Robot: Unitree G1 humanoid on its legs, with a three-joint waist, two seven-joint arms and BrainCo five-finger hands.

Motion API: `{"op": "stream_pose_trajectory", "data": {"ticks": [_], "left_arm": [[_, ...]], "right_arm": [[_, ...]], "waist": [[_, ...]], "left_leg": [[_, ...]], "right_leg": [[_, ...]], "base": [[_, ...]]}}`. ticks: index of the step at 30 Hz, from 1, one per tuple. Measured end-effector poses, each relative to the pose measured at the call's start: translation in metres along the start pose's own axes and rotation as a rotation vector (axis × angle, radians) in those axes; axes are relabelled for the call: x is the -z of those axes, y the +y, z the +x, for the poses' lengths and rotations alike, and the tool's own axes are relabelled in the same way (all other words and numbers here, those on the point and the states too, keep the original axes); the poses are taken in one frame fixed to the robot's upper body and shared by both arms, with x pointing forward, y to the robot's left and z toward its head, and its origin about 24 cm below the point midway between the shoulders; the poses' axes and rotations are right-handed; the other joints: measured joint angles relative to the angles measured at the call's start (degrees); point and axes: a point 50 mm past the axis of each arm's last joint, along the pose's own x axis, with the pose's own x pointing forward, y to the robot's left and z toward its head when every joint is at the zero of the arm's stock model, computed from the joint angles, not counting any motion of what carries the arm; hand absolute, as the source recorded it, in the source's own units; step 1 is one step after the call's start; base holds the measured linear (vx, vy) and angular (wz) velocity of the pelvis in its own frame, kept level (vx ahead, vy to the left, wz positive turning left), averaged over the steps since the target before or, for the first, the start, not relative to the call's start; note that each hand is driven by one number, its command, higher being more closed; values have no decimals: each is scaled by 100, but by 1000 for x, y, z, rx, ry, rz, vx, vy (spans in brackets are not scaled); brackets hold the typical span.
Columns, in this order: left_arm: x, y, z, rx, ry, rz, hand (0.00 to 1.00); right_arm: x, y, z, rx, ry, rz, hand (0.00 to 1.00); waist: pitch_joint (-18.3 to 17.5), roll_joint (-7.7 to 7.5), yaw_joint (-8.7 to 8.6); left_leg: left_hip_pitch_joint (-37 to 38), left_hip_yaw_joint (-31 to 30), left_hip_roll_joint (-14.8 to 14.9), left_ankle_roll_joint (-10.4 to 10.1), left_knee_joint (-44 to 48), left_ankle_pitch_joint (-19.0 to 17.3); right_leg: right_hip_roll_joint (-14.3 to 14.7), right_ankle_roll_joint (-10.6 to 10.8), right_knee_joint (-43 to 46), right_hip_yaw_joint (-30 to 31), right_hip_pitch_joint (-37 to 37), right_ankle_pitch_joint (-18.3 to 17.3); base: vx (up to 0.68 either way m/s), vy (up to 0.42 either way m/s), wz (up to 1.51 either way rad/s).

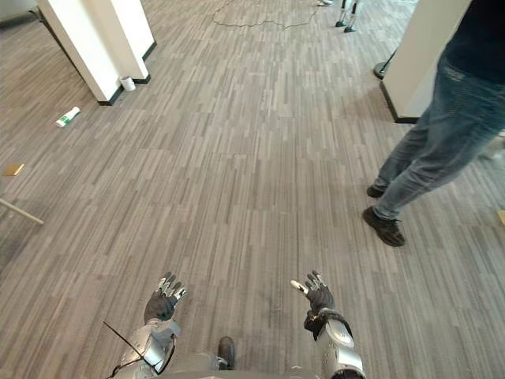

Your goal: Organize washtable

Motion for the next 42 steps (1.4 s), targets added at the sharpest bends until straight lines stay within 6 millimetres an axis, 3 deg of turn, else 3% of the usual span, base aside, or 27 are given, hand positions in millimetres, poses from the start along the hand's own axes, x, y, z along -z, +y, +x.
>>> {"op": "stream_pose_trajectory", "data": {"ticks": [1, 2, 3, 5, 8, 11, 13, 14, 15, 16, 17, 18, 20, 22, 24, 25, 26, 27, 28, 29, 31, 33, 35, 36, 39, 41, 42], "left_arm": [[-3, -4, 1, 20, -9, 7, 0], [-9, -6, 4, 33, -27, 20, 0], [-12, -6, 6, 42, -36, 33, 0], [-26, -7, 12, 62, -75, 61, 0], [-33, -19, 17, 130, -93, 92, 0], [-27, -36, 16, 193, -79, 84, 0], [-21, -33, 13, 186, -60, 74, 0], [-16, -35, 12, 179, -46, 37, 0], [-13, -35, 10, 172, -39, 13, 0], [-9, -30, 8, 145, -23, -24, 0], [-8, -27, 8, 129, -19, -38, 0], [-9, -24, 8, 120, -19, -42, 0], [-15, -19, 10, 101, -41, -58, 0], [-13, -15, 8, 83, -36, -64, 0], [-11, -13, 6, 75, -29, -69, 0], [-5, -11, 3, 54, -13, -78, 0], [4, -8, -3, 27, 13, -91, 0], [7, -5, -6, 15, 24, -92, 0], [10, -2, -8, 1, 42, -93, 0], [9, 0, -7, -4, 40, -82, 0], [2, -3, -4, 7, 19, -79, 0], [-7, -9, 0, 33, -14, -80, 0], [-16, -15, 4, 59, -46, -74, 0], [-23, -18, 6, 76, -73, -65, 0], [-32, -25, 12, 128, -95, -19, 0], [-32, -28, 17, 154, -90, 6, 0], [-30, -28, 17, 151, -82, 5, 0]], "right_arm": [[-1, 6, 0, -25, -11, -10, 0], [5, 11, -3, -46, 3, -9, 0], [6, 13, -4, -55, 3, -5, 0], [12, 13, -9, -66, 16, -7, 0], [19, -2, -16, -19, 35, -31, 0], [31, -13, -29, 5, 74, -72, 0], [36, -7, -30, -8, 82, -64, 0], [30, -9, -28, -10, 66, -81, 0], [27, -9, -27, -17, 57, -93, 0], [18, -1, -20, -51, 34, -111, 0], [11, 5, -15, -66, 14, -112, 0], [7, 10, -11, -78, 0, -111, 0], [-10, 27, 0, -118, -51, -128, 0], [-27, 36, 7, -149, -99, -150, 0], [-34, 35, 9, -152, -125, -165, 0], [-35, 33, 9, -146, -130, -175, 0], [-29, 27, 8, -131, -101, -183, 0], [-23, 25, 8, -121, -79, -177, 0], [-10, 25, 8, -111, -28, -154, 0], [-2, 27, 5, -110, -4, -129, 0], [4, 35, 5, -123, 12, -74, 0], [9, 44, 4, -150, 31, -24, 0], [14, 44, 1, -169, 45, -30, 0], [13, 45, -1, -179, 34, -26, 0], [17, 37, -6, -170, 35, -28, 0], [21, 24, -11, -138, 50, -47, 0], [22, 22, -13, -134, 54, -57, 0]], "waist": [[82, 145, -24], [173, 139, -39], [203, 180, -42], [307, 42, -151], [366, -64, -362], [279, 78, -446], [209, 62, -481], [253, 361, -461], [254, 531, -394], [287, 664, -214], [295, 696, -127], [340, 636, -94], [521, 263, 39], [549, 190, 126], [543, 174, 213], [488, 261, 311], [362, 341, 315], [260, 335, 346], [86, 13, 353], [1, -155, 307], [33, -301, 295], [129, -277, 274], [156, -51, 186], [200, 66, 73], [245, -2, -198], [236, -117, -358], [204, -117, -357]], "left_leg": [[246, -55, 60, 90, -5, -92], [399, -144, 129, 161, -13, -194], [432, -175, 162, 173, -42, -222], [592, -289, 173, 159, -173, -314], [1079, -501, 77, -147, -614, -488], [1667, -732, 148, -542, -583, -1060], [1307, -392, 224, -697, 907, -1192], [695, 42, 723, -679, 2725, -979], [383, 220, 1029, -575, 3484, -589], [8, 388, 1487, -257, 4640, 330], [-296, 451, 1650, -95, 5403, 140], [-447, 490, 1668, -67, 5598, -3], [-990, 677, 1449, -123, 5225, -454], [-1423, 857, 1335, -143, 3865, -472], [-1618, 849, 1173, -511, 1765, -188], [-1650, 772, 1154, -637, 670, 211], [-1710, 758, 1205, -521, 212, 565], [-1741, 735, 1161, -220, 502, 1070], [-1795, 832, 946, 148, 997, 1009], [-1705, 981, 767, 299, 1242, 673], [-1233, 1140, 555, 390, 1349, 133], [-261, 1209, 383, 424, 1007, -231], [639, 1100, 368, 376, 359, -414], [1060, 1039, 369, 343, -7, -466], [1627, 762, 279, 227, -338, -719], [2160, 594, 268, -42, -552, -1029], [2341, 585, 269, -164, -592, -1109]], "right_leg": [[-10, -303, 1084, 319, -540, 105], [260, -195, 1533, 512, -890, -293], [414, -214, 1500, 501, -1058, -417], [799, -293, 769, 461, -1453, -447], [1165, -121, -1320, 487, -1766, 241], [1318, -525, -1248, 420, -1998, 745], [1408, -914, -1155, 350, -1765, 1049], [1716, -931, -1180, 237, -1375, 933], [1863, -1024, -1292, 248, -1159, 791], [2128, -1065, -1532, 408, -703, 608], [2232, -1122, -1709, 610, -241, 463], [2225, -1152, -1819, 696, 10, 439], [1985, -1199, -2255, 1069, 911, 408], [1841, -1194, -2336, 1106, 1277, 404], [1679, -911, -2330, 1093, 1589, 233], [1652, -521, -2314, 1097, 1813, -7], [1622, -152, -2217, 1102, 2074, -340], [1515, -144, -1998, 1154, 2117, -564], [1096, -55, -1237, 1194, 1891, -781], [771, -176, -69, 1245, 1426, -551], [313, -513, 1742, 1101, 694, 645], [96, -660, 3651, 879, -67, 434], [376, -779, 3954, 523, -607, -42], [561, -714, 3645, 229, -1104, -325], [559, -620, 2020, -389, -1903, -455], [603, -478, -790, -979, -2061, 268], [627, -532, -1110, -1098, -2125, 347]], "base": [[245, 185, 5], [271, 152, 7], [276, 86, 11], [268, 28, 23], [465, -21, 42], [605, -117, 59], [772, -236, 60], [568, -206, 19], [775, -186, -33], [956, -196, -74], [947, -182, -72], [752, -143, -46], [689, -110, -37], [643, -27, -43], [665, 59, -52], [911, 220, -58], [778, 203, -65], [956, 312, -58], [633, 210, -30], [1147, 393, -21], [825, 285, -12], [676, 165, -14], [637, 122, 0], [618, 84, 18], [614, -23, 62], [706, -159, 66], [821, -191, 34]]}}
